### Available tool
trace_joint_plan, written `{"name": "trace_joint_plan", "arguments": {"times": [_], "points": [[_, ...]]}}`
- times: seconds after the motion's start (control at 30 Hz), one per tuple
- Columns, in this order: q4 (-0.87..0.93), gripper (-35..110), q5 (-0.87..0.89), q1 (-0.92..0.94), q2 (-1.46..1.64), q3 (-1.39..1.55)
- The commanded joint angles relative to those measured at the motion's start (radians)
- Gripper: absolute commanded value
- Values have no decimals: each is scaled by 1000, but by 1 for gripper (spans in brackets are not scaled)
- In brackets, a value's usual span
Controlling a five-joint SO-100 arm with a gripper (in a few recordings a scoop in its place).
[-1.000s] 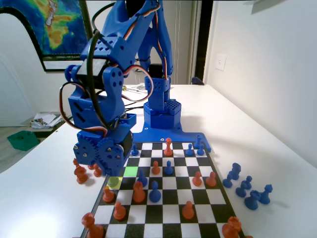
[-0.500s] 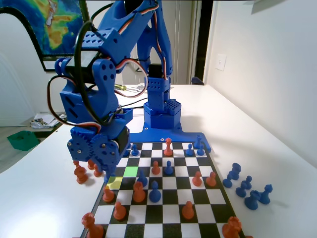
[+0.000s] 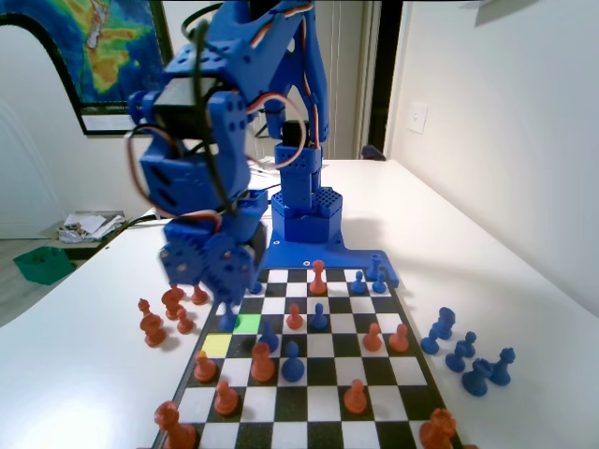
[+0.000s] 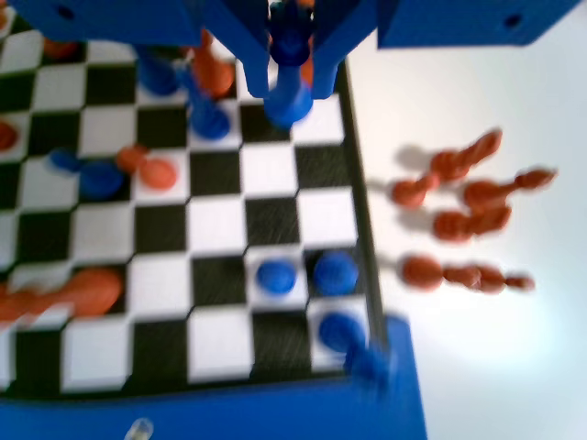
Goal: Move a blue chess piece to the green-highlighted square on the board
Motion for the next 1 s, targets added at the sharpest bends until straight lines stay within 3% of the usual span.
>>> {"name": "trace_joint_plan", "arguments": {"times": [0.0,0.4,0.97], "points": [[3,3,2,-11,143,34],[-57,3,-14,-6,176,132],[-67,3,-12,5,52,55]]}}
